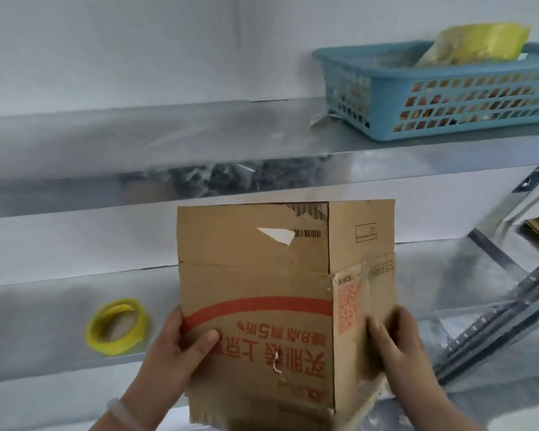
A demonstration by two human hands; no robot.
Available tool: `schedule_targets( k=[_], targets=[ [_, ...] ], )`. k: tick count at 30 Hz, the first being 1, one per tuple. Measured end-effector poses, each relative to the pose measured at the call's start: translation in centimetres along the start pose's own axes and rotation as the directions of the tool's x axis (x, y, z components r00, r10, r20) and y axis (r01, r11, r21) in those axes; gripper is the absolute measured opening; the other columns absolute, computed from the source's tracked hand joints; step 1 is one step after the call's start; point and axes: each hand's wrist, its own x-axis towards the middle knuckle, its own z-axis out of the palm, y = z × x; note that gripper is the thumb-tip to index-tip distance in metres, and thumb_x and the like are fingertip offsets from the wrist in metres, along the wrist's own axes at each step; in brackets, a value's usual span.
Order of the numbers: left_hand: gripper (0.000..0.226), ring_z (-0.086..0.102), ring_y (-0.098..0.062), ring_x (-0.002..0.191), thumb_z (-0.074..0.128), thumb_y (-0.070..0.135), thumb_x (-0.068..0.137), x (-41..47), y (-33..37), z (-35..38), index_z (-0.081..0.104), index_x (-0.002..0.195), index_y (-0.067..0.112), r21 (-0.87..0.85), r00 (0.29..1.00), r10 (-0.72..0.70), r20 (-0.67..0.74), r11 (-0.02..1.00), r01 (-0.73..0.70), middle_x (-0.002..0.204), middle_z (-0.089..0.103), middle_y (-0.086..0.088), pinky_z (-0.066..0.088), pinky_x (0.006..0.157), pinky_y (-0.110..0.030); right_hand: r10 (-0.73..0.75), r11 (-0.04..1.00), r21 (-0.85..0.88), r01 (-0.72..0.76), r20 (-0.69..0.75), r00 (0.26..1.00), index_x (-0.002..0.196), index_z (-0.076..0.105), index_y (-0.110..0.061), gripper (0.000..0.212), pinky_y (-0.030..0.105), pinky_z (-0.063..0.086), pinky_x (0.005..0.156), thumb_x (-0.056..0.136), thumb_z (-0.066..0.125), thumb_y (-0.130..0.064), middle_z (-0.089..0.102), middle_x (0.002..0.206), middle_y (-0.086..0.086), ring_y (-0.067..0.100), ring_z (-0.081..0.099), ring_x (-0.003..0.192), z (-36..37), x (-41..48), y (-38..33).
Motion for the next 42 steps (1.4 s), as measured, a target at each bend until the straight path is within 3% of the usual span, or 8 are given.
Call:
schedule_targets(
  k=[6,11,15,21,27,32,35,42],
  targets=[
    [0.039,0.064,0.003,0.093,0.072,0.015,0.084,-1.0,-1.5,-5.0,0.054,0.115,0.029,-0.018,0.987,0.110,-0.121,0.993,-0.113,0.101,0.069,0.020,0.048,0.071,-0.007,-0.162,0.982,-0.063,0.181,0.224,0.961,0.144,0.017,-0.052,0.083,0.033,0.034,0.109,0.072,0.041,-0.086,0.036,0.135,-0.022,-0.006,0.039,0.122,6.2,-2.0,-3.9],
    [0.050,0.062,0.003,0.100,0.069,0.044,0.068,-1.3,-2.5,-6.3,0.049,0.113,0.053,0.040,0.943,0.201,-0.265,0.980,-0.197,0.109,0.063,0.024,0.050,0.080,-0.016,-0.211,0.977,0.098,0.188,0.380,0.901,0.142,0.014,-0.063,0.064,0.030,0.029,0.115,0.088,0.049,-0.060,0.026,0.146,-0.036,-0.008,0.030,0.134,8.3,-2.1,-7.2],
    [0.067,0.056,-0.002,0.114,0.074,0.035,0.069,-1.0,-3.6,-5.3,0.041,0.126,0.048,0.055,0.939,0.262,-0.224,0.965,-0.256,0.124,0.056,0.010,0.051,0.089,-0.020,-0.298,0.949,0.259,0.180,0.545,0.784,0.142,0.040,-0.034,0.093,0.017,0.053,0.084,0.064,0.065,-0.079,0.062,0.128,-0.020,0.002,0.060,0.116,9.3,-2.2,-8.3],
    [0.090,0.043,-0.001,0.128,0.072,0.048,0.069,0.4,-3.0,-5.8,0.021,0.143,0.048,0.173,0.908,0.382,-0.174,0.919,-0.354,0.137,0.041,0.025,0.050,0.089,-0.016,-0.348,0.936,0.113,0.333,0.428,0.834,0.125,0.050,-0.032,0.058,0.031,0.059,0.080,0.074,0.077,-0.039,0.067,0.111,-0.009,0.008,0.067,0.104,10.8,-0.2,-7.5],
    [0.064,0.045,-0.006,0.123,0.063,0.049,0.077,2.9,0.3,-7.5,0.040,0.137,0.044,0.455,0.805,0.586,-0.090,0.744,-0.490,0.135,0.037,0.027,0.042,0.098,-0.016,-0.481,0.827,-0.065,0.558,0.432,0.763,0.146,0.028,-0.051,0.099,0.035,0.051,0.100,0.071,0.085,-0.023,0.032,0.150,-0.022,0.005,0.044,0.131,10.2,2.1,-6.3],
    [0.044,0.040,-0.007,0.130,0.052,0.073,0.077,4.1,-0.4,-7.6,0.062,0.113,0.049,0.525,0.872,0.480,0.096,0.720,-0.454,0.134,0.049,0.028,0.036,0.105,-0.030,-0.431,0.863,-0.035,0.503,0.468,0.772,0.138,0.044,-0.046,0.075,0.025,0.050,0.095,0.071,0.063,-0.074,0.039,0.142,-0.035,-0.005,0.047,0.126,9.9,2.3,-7.4],
    [0.052,0.043,0.010,0.120,0.046,0.081,0.070,4.4,-0.8,-7.0,0.059,0.111,0.051,0.492,0.932,0.338,0.134,0.793,-0.358,0.121,0.047,0.045,0.037,0.099,-0.014,-0.246,0.955,-0.014,0.296,0.520,0.818,0.142,0.035,-0.037,0.077,0.018,0.056,0.076,0.074,0.061,-0.061,0.066,0.107,-0.030,-0.003,0.067,0.096,10.2,2.5,-7.6],
    [0.024,0.063,-0.002,0.076,0.064,0.057,0.079,6.1,-0.7,-6.0,0.060,0.090,0.036,0.541,0.979,0.202,0.008,0.823,-0.174,0.086,0.067,0.011,0.052,0.064,-0.024,-0.265,0.888,-0.273,0.371,0.356,0.896,0.110,0.055,-0.038,0.028,0.013,0.048,0.069,0.085,0.069,-0.041,0.061,0.109,-0.019,0.008,0.062,0.102,11.5,4.2,-6.9]
  ],
)
